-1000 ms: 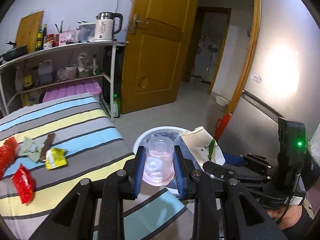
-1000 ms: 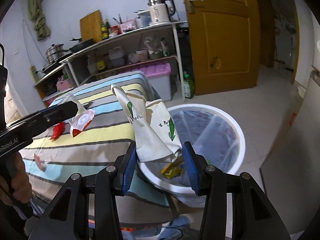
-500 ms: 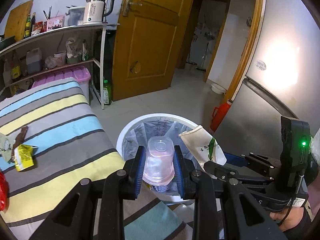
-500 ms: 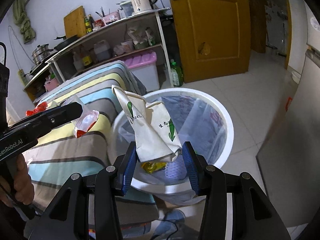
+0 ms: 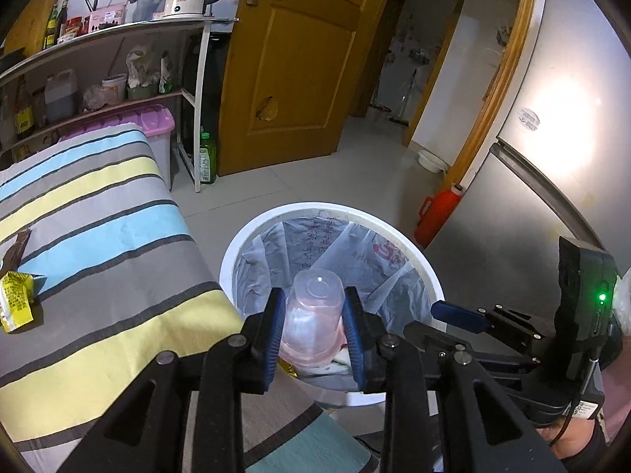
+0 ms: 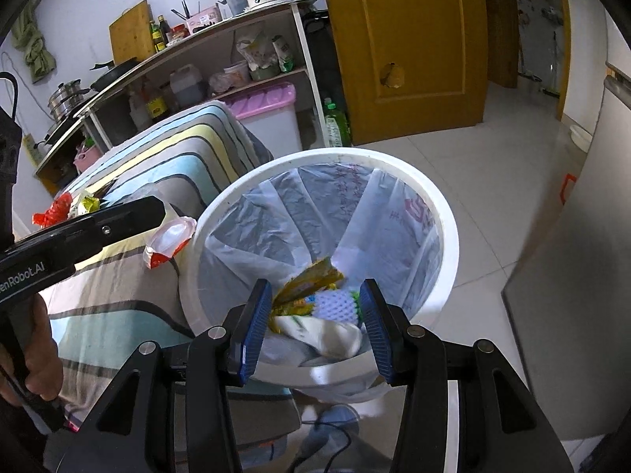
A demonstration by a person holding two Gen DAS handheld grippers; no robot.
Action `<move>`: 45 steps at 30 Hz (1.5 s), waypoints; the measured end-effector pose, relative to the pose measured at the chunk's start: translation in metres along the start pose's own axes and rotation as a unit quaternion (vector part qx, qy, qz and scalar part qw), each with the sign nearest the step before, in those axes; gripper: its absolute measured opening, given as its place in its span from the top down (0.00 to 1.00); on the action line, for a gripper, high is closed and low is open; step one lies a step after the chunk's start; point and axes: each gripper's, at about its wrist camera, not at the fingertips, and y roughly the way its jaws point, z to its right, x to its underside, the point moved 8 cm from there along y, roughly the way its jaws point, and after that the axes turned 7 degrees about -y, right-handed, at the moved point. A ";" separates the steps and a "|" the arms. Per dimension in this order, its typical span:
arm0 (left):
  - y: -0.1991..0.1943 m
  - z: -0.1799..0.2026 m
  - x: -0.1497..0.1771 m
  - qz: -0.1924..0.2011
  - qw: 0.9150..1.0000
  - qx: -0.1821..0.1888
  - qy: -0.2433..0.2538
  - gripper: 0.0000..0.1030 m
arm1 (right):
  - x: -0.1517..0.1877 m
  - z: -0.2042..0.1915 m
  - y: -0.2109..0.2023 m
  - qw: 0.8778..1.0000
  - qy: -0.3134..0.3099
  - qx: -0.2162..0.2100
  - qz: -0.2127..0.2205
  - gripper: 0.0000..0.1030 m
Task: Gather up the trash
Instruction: 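Open both tools over the wastebasket to drop the cup and paper bag, then move both tools back over the remaining trash on the table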
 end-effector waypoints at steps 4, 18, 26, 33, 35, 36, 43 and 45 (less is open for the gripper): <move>-0.003 0.001 0.000 0.005 1.000 0.003 -0.001 0.58 | -0.002 -0.002 -0.007 1.000 -0.002 -0.001 0.007 0.54; -0.051 0.000 0.001 0.045 0.999 0.004 -0.006 0.58 | -0.011 -0.028 -0.049 0.999 -0.022 -0.011 0.046 0.54; -0.100 -0.018 0.009 0.085 0.996 -0.017 -0.019 0.58 | -0.015 -0.069 -0.077 0.995 -0.052 -0.033 0.072 0.54; -0.137 -0.042 0.020 0.110 0.993 -0.043 -0.031 0.58 | -0.011 -0.114 -0.091 0.991 -0.083 -0.059 0.083 0.54; -0.147 -0.050 0.024 0.116 0.991 -0.052 -0.034 0.58 | -0.011 -0.125 -0.091 0.990 -0.091 -0.067 0.083 0.54; -0.153 -0.056 0.026 0.118 0.991 -0.055 -0.036 0.58 | -0.010 -0.132 -0.091 0.989 -0.096 -0.072 0.083 0.54; -0.183 -0.090 0.038 0.133 0.986 -0.086 -0.054 0.58 | -0.010 -0.163 -0.086 0.985 -0.112 -0.099 0.082 0.54; -0.188 -0.099 0.041 0.137 0.984 -0.095 -0.058 0.58 | -0.011 -0.170 -0.085 0.984 -0.116 -0.105 0.083 0.54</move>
